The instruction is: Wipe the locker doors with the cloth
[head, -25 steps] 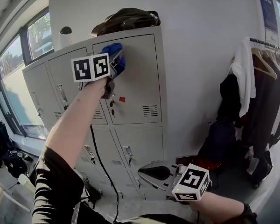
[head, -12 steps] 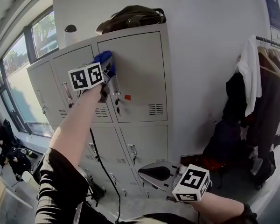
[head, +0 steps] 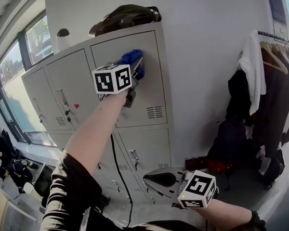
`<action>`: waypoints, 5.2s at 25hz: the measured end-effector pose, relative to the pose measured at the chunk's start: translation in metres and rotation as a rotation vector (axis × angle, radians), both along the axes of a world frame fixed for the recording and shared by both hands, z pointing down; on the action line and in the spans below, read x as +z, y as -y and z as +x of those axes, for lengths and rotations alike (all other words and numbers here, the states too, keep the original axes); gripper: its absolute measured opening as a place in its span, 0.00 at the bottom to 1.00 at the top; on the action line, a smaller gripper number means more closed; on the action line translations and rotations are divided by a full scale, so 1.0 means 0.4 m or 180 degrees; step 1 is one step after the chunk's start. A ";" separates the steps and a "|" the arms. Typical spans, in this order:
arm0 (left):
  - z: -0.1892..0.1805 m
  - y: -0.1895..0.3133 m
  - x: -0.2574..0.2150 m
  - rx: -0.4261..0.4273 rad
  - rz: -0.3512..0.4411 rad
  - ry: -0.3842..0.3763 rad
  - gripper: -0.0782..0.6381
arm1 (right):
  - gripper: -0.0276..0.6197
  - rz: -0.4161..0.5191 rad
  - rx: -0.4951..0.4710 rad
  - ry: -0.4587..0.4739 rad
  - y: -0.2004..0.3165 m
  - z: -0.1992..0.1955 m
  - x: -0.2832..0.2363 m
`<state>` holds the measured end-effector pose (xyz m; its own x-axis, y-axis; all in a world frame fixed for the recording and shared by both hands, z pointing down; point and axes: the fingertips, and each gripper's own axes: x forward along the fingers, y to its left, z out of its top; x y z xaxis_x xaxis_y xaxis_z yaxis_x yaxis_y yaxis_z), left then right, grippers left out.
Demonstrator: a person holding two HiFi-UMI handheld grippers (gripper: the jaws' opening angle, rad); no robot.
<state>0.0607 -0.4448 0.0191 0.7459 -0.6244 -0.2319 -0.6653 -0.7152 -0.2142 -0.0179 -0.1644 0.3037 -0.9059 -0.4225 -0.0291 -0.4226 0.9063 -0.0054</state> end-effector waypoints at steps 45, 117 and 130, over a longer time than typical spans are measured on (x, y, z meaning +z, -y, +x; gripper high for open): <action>-0.065 0.017 0.204 -0.0336 -0.0062 0.0157 0.28 | 0.05 -0.0383 -0.0183 0.0131 -0.025 -0.028 0.091; -0.248 0.018 0.363 -0.0609 -0.0116 -0.0102 0.28 | 0.05 -0.0735 -0.0228 -0.0021 -0.052 -0.110 0.189; -0.182 0.043 0.424 -0.0682 -0.0146 -0.0042 0.28 | 0.05 -0.0841 0.0011 0.0041 -0.045 -0.040 0.218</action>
